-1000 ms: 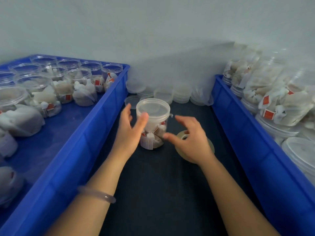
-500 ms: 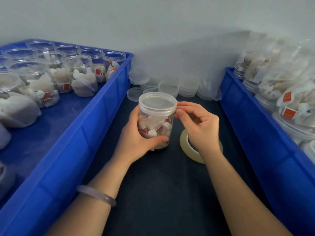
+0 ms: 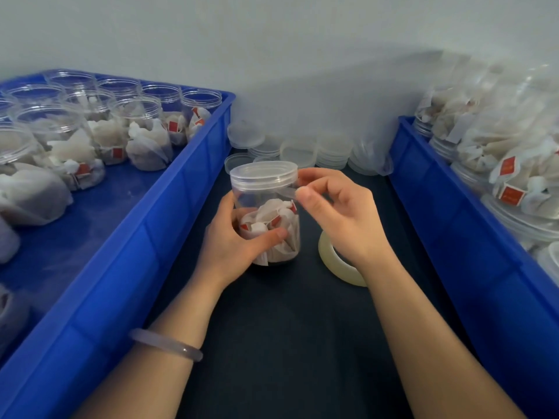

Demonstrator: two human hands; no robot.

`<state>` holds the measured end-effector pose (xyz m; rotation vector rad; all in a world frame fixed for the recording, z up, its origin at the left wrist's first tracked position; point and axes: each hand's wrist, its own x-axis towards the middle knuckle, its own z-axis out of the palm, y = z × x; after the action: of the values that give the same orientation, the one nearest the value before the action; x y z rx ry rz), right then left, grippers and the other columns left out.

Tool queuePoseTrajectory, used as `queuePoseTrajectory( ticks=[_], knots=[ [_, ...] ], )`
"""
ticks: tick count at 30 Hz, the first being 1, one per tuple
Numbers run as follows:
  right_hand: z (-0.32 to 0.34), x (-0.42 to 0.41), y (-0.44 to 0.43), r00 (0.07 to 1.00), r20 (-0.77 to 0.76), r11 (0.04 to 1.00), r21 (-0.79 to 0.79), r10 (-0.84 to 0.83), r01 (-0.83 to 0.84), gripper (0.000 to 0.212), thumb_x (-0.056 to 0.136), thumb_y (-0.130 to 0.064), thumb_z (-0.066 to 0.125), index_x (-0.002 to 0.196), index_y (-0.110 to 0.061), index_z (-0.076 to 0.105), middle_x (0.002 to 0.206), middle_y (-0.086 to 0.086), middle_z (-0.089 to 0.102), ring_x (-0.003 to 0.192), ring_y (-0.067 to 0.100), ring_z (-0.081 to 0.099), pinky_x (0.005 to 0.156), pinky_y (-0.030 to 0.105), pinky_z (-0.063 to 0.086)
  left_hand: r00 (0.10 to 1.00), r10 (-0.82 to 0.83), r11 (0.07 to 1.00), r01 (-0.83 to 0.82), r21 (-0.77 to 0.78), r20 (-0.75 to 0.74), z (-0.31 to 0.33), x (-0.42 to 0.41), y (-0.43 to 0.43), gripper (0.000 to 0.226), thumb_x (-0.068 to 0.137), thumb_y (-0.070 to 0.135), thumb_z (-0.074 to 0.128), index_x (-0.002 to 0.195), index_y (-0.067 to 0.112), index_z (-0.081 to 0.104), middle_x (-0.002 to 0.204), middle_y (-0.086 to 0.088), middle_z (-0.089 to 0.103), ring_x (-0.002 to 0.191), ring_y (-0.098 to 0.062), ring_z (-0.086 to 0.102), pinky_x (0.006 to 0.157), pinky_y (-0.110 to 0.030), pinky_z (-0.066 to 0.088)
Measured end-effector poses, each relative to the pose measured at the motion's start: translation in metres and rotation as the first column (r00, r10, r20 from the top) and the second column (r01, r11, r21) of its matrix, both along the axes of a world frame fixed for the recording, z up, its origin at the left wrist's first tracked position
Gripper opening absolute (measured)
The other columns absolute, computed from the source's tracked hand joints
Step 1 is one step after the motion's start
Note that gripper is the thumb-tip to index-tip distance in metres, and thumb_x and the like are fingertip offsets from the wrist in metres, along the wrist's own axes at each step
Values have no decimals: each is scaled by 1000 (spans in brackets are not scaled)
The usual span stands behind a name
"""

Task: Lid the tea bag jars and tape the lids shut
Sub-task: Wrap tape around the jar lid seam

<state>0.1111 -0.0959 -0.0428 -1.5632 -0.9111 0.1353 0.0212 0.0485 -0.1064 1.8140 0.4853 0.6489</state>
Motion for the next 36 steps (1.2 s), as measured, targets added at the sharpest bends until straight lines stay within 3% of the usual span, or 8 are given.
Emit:
queuePoseTrajectory(
  ticks=[9, 13, 17, 21, 24, 27, 33, 36],
  knots=[
    [-2, 14, -3, 989, -72, 990, 35, -131, 133, 9, 78, -14, 75, 73, -21, 72, 91, -3, 70, 78, 12, 67, 75, 27, 56, 989, -134, 989, 137, -48, 58, 5, -5, -9, 78, 48, 52, 84, 116, 44, 46, 101, 13, 66, 93, 7, 62, 70, -4, 45],
    [-6, 15, -1, 976, -190, 986, 113, -102, 125, 20, 69, -16, 81, 74, -14, 62, 76, -2, 70, 67, 12, 67, 65, 25, 55, 981, -182, 982, 185, -33, 73, 8, -8, -8, 77, 51, 41, 85, 119, 43, 48, 101, 10, 69, 96, 1, 64, 75, -8, 47],
    [-13, 21, -5, 893, -424, 978, 196, 150, -72, 49, 63, -23, 76, 107, -13, 57, 106, 2, 70, 99, 18, 68, 82, 34, 56, 947, -306, 950, 310, -28, 98, 9, -11, -7, 79, 57, 38, 80, 128, 31, 48, 112, 1, 68, 109, -16, 63, 95, -36, 49],
    [-16, 22, -9, 807, -500, 941, 278, 315, -195, 42, 78, -17, 62, 119, -10, 57, 112, 2, 69, 108, 22, 64, 86, 38, 55, 936, -340, 939, 343, -17, 86, 9, -10, -6, 79, 58, 34, 81, 129, 27, 47, 113, 1, 69, 110, -18, 63, 98, -46, 47],
    [-14, 23, -9, 857, -457, 970, 154, 239, -188, 62, 79, -23, 73, 134, -10, 47, 124, 4, 63, 117, 23, 60, 92, 39, 53, 948, -313, 950, 313, 12, 55, 9, -8, -10, 79, 54, 40, 82, 125, 37, 48, 110, 9, 69, 106, -10, 64, 95, -39, 49],
    [-11, 15, -3, 963, -263, 994, -76, 55, -77, 112, 45, -44, 80, 144, -14, 36, 126, -5, 60, 117, 10, 59, 92, 27, 52, 954, -299, 953, 297, 58, 28, 10, -8, -14, 81, 52, 46, 82, 125, 39, 48, 109, 13, 68, 104, -7, 63, 93, -34, 50],
    [-7, 16, -8, 974, -209, 989, -102, 82, -105, 100, 54, -34, 84, 141, -7, 43, 126, -3, 60, 110, 3, 61, 87, 20, 51, 951, -306, 951, 304, 52, 49, 11, -12, -10, 83, 52, 41, 85, 127, 32, 50, 112, 6, 68, 108, -15, 63, 96, -47, 48],
    [-5, 21, -17, 936, -300, 978, -35, 185, -205, 124, 40, -55, 90, 141, -3, 39, 128, 3, 60, 117, 11, 60, 94, 27, 50, 937, -343, 939, 342, 15, 67, 12, -12, -11, 81, 53, 36, 85, 127, 28, 51, 114, 1, 68, 110, -19, 63, 97, -51, 47]
  ],
)
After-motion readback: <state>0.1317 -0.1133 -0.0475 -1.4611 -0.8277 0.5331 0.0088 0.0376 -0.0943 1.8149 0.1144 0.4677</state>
